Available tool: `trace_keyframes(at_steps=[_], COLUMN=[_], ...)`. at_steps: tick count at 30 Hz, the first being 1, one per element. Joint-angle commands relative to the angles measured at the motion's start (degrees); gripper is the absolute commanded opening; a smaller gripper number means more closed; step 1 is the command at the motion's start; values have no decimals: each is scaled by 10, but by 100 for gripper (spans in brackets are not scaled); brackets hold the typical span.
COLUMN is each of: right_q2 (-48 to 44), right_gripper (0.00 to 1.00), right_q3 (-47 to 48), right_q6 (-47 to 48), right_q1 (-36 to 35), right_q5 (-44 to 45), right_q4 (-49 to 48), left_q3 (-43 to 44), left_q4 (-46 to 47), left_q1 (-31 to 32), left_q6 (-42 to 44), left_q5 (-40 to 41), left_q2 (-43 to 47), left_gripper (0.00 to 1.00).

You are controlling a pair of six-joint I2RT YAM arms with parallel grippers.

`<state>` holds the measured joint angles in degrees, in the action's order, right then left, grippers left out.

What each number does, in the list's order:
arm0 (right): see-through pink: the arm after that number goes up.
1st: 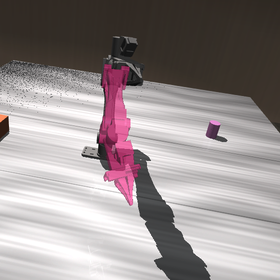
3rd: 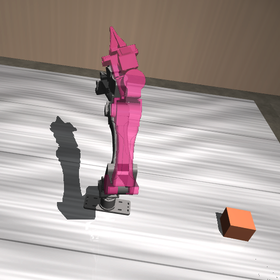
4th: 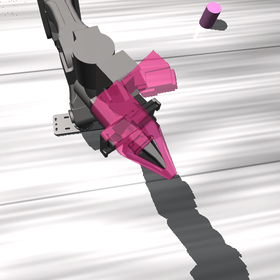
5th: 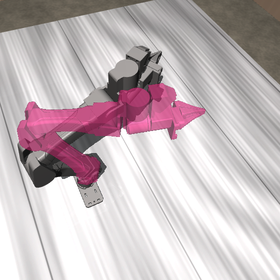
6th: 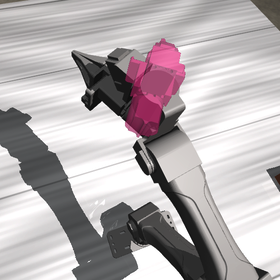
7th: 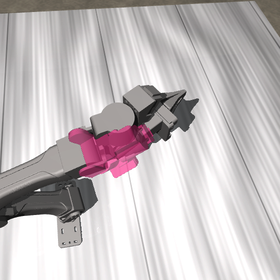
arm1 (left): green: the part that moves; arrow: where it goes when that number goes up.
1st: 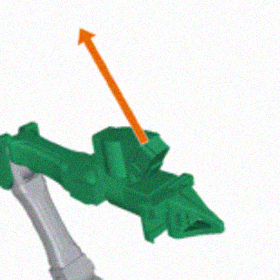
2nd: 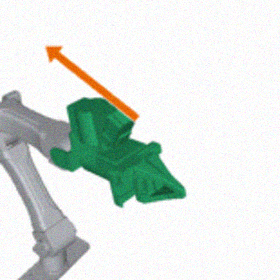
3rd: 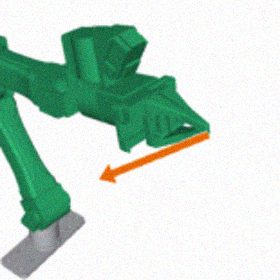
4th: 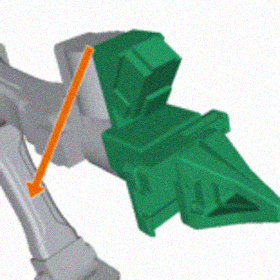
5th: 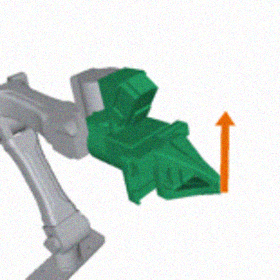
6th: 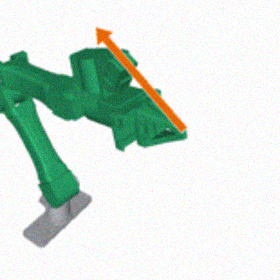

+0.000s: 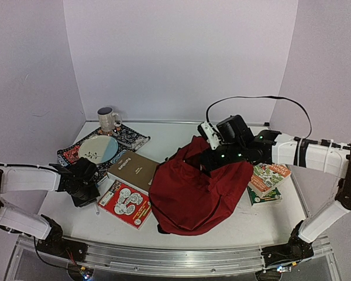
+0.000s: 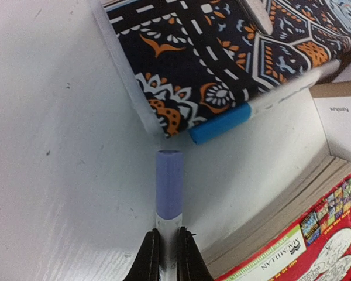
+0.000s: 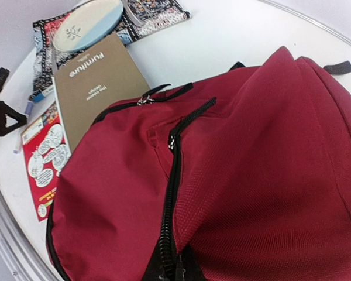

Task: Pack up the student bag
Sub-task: Pick up the pen at the center of the board, then adjust the student bag at the center of the board.

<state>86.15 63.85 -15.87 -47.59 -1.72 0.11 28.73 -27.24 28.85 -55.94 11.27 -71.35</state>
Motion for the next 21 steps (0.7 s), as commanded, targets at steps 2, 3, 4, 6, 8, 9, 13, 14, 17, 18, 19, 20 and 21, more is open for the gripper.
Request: trace_keyframes(at_steps=[2, 3, 4, 6, 8, 9, 13, 14, 17, 18, 19, 20, 21], right_q2=[-44, -46, -48, -50, -52, -53, -63, -66, -77, -80, -82, -83, -84], right_gripper=[0, 0, 0, 0, 0, 0, 0, 0, 0, 0, 0, 0, 0], right_q3=[56, 62, 68, 79, 90, 93, 103, 103, 108, 111, 115, 119, 121], right_q6=[-28, -37, -44, -59, -70, -76, -86, -89, -93, -95, -96, -99, -103], right_q1=[-3, -3, -3, -3, -3, -3, -3, -3, -3, -3, -3, -3, -3], right_q5=[-77, -90, -102, -122, -137, -141, -144, -143, -143, -144, -146, -149, -153], right_q4=[-15, -14, -15, -15, -15, -15, -15, -15, -16, -16, -17, -18, -20], left_q3=[65, 75, 85, 102, 119, 129, 163, 173, 195, 201, 207, 213, 219], left_q4=[-25, -32, -37, -47, -51, -53, -53, -53, -52, -52, -51, -51, -51], left_q1=[1, 0, 0, 1, 1, 1, 1, 1, 1, 1, 1, 1, 1], left_q6=[23, 26, 29, 36, 46, 51, 66, 71, 81, 83, 86, 88, 91], left_q5=[-7, -6, -6, -8, -14, -19, -46, -53, -73, -77, -81, -85, -90], left_q2=[47, 55, 62, 78, 90, 95, 111, 112, 114, 114, 113, 113, 112], left_gripper=[0, 0, 0, 0, 0, 0, 0, 0, 0, 0, 0, 0, 0])
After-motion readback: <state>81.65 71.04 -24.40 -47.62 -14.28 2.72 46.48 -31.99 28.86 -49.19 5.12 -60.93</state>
